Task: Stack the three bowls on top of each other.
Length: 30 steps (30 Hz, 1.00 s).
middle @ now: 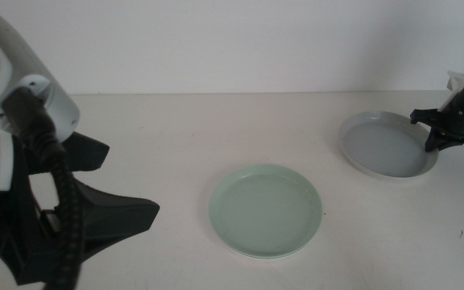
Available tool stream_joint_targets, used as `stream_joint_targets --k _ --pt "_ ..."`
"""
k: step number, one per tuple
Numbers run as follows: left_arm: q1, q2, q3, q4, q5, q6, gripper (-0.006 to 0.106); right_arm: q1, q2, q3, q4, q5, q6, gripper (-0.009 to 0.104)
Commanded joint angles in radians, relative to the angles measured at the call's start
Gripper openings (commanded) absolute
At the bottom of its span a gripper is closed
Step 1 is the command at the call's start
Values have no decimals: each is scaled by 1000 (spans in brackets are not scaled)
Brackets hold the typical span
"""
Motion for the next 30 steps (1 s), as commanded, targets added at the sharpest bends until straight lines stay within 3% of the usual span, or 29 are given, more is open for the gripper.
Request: stream_joint_targets --k 1,5,13,20,30 --pt "0 -6 -31 -32 -51 -5 105 -7 -67 -23 -13 18 -7 -1" --pt "0 -6 -31 -32 -51 -5 105 -7 -167 4 19 67 -17 -1" --pt "0 -6 -31 -32 -51 -5 105 7 -511 380 202 -85 -119 -1" --pt "0 -6 -31 -32 -51 -5 105 121 -725 586 240 -135 -129 -1" --pt "0 -3 -31 -32 -51 -5 105 444 -677 593 245 -237 -46 -1"
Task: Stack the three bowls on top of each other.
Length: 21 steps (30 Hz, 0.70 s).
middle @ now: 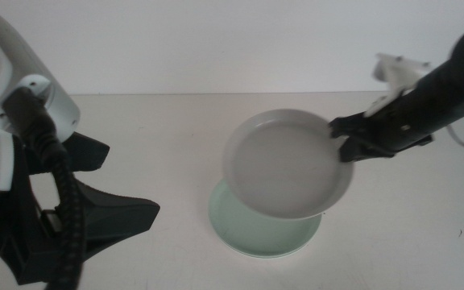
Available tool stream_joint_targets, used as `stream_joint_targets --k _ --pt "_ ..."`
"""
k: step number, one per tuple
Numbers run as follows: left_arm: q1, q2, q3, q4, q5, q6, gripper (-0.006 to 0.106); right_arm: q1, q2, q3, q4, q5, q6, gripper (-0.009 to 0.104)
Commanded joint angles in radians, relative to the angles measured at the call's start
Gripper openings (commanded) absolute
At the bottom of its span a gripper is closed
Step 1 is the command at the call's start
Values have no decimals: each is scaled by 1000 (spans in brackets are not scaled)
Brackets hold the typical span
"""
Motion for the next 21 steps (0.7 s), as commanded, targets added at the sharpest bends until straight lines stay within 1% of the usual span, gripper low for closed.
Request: stream_joint_targets --k 1,7,14,17,21 --pt "0 -4 -31 -32 -51 -5 105 41 -10 -25 18 -74 11 -1" --pt "0 -4 -31 -32 -51 -5 105 78 98 -25 20 -134 16 -1" --pt "0 -4 -31 -32 -51 -5 105 79 158 -25 21 -139 -2 0" --pt "0 -4 -31 -32 -51 -5 105 79 158 -25 21 -138 -3 5" --pt "0 -4 -31 -32 -51 -5 105 79 158 -25 22 -121 -3 19"
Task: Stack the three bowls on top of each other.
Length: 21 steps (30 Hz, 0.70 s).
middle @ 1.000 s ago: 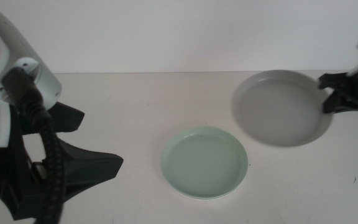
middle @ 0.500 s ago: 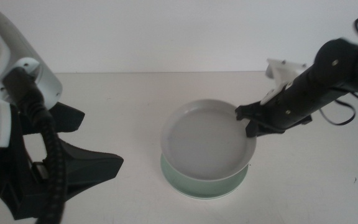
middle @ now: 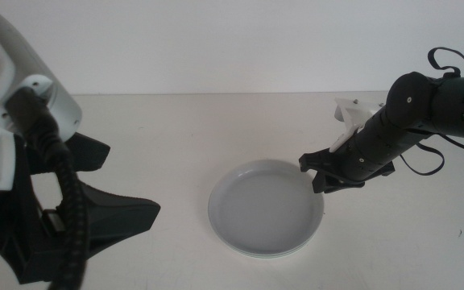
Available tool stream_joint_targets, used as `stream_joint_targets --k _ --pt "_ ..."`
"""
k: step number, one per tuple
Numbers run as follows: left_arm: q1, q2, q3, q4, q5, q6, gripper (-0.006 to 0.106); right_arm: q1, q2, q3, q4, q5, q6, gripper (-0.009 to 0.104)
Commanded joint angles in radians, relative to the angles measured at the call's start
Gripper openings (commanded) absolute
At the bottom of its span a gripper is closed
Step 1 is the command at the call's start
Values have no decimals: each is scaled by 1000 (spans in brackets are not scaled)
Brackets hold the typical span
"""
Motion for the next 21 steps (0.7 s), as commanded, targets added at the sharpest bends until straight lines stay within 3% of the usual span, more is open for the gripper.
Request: stream_joint_targets --k 1,6,9,21 --pt "0 -6 -31 -32 -51 -6 105 2 -49 -26 12 -18 -10 24" --pt "0 -6 -31 -32 -51 -6 105 2 -52 -47 11 -5 -10 46" --pt "0 -6 -31 -32 -51 -6 105 1 -60 -94 7 47 -13 54" --pt "0 -6 -31 -32 -51 -6 105 1 -69 -315 -1 275 -30 56"
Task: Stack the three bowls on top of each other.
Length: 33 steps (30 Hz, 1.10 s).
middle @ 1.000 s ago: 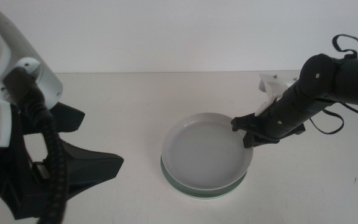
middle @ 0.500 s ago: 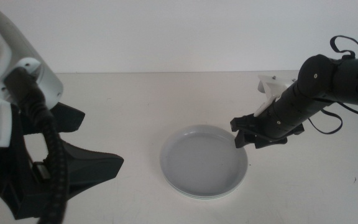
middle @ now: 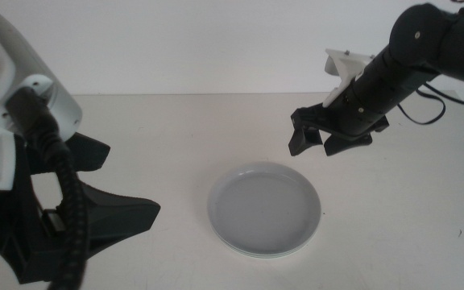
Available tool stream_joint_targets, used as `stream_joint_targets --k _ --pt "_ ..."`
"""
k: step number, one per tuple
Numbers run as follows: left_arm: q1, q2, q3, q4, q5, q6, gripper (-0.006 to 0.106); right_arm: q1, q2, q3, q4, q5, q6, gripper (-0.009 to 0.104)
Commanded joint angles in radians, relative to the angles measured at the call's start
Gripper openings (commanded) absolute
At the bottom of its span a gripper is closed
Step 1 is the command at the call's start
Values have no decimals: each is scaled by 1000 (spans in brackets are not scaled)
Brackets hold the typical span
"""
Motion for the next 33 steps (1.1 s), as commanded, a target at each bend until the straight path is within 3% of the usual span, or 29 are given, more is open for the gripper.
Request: stream_joint_targets --k 1,4,6,8,9,12,17,21,25,29,33 --pt "0 -6 -31 -34 -57 -6 105 1 -59 -61 1 14 -24 56" --pt "2 16 -31 -16 -114 -3 105 -4 -59 -89 0 20 -31 56" --pt "5 59 -31 73 -167 -45 105 -18 -59 -111 5 34 -31 56" --pt "52 142 -34 169 -201 -192 105 -50 -59 -150 13 80 -36 56" --pt "83 181 -34 175 -202 -197 105 -63 -60 -161 15 99 -38 56" --pt "199 289 -36 144 -199 -177 105 -101 -87 -164 -3 106 -55 56" --pt "478 381 -61 26 -198 -82 105 -170 -170 -160 -111 111 -56 56" --pt "609 334 -61 -31 -198 -39 105 -230 -276 -75 -115 15 -72 56" --pt "628 243 -58 -43 -227 -31 105 -281 -418 82 -121 -107 -91 56" --pt "607 133 1 -42 -299 2 105 -289 -569 263 -185 -280 -98 56" --pt "607 -8 122 -44 -420 2 105 -287 -712 416 -195 -411 -114 56"
